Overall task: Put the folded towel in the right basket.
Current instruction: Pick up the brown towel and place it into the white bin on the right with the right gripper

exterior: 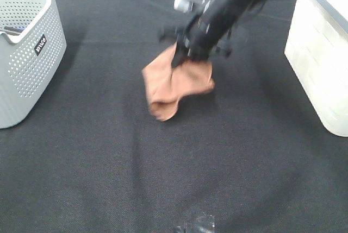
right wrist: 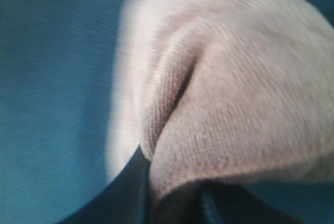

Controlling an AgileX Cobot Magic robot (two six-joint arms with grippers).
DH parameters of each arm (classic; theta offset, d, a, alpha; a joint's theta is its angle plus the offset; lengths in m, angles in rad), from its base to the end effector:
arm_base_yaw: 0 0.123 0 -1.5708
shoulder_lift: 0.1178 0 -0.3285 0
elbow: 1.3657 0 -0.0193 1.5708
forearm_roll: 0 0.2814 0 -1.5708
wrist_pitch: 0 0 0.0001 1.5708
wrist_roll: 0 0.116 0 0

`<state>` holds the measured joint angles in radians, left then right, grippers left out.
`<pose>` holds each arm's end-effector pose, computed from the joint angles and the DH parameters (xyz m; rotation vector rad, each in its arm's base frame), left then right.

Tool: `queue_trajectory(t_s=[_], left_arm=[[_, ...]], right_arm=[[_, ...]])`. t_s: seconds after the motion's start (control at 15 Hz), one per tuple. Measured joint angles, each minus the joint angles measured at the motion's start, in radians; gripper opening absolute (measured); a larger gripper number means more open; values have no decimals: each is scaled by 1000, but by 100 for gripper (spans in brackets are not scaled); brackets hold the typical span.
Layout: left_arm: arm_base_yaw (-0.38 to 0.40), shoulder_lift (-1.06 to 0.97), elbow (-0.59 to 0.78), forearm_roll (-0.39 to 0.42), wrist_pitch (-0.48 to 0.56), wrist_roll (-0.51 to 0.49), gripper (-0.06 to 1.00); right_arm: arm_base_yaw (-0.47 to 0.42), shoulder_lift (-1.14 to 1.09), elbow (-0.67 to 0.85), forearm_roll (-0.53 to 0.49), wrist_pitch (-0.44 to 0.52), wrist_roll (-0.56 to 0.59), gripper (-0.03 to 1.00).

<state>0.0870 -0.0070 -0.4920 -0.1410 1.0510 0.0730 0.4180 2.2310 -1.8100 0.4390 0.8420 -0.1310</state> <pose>0.0016 -0.0141 0.2799 -0.0086 2.0281 -0.0676 0.4877 0.2569 0.1837 -0.4371 2.7132 0.6082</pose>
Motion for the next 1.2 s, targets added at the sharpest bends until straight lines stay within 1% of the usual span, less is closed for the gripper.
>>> queue_trajectory(t_s=[0.13,0.2,0.27,0.4,0.47,0.53,0.6,0.67,0.73,0.8,0.87,0.93,1.0,1.13,1.2], left_arm=[[0,0,0,0,0,0,99],[0,0,0,0,0,0,99],[0,0,0,0,0,0,99],[0,0,0,0,0,0,99],[0,0,0,0,0,0,99],[0,0,0,0,0,0,99],[0,0,0,0,0,0,99],[0,0,0,0,0,0,99],[0,0,0,0,0,0,99],[0,0,0,0,0,0,99],[0,0,0,0,0,0,99],[0,0,0,0,0,0,99],[0,0,0,0,0,0,99],[0,0,0,0,0,0,99],[0,0,0,0,0,0,99]], right_arm=[[-4,-124,0,-21,69,0,18],[-25,-218,0,-23,101,0,18],[-25,-218,0,-23,101,0,18],[-83,-354,0,-28,131,-1,18],[-118,-423,0,-51,146,-14,18],[-152,-479,0,-87,155,-18,18],[-189,-528,0,-144,170,-19,18],[-253,-591,0,-237,200,-19,18],[-304,-615,0,-290,203,-12,18],[-356,-627,0,-330,203,20,18],[-410,-627,0,-347,198,49,18],[-495,-613,0,-361,182,65,18],[-539,-595,0,-363,161,72,18],[-601,-531,0,-362,101,103,18],[-601,-531,0,-362,101,103,18]])
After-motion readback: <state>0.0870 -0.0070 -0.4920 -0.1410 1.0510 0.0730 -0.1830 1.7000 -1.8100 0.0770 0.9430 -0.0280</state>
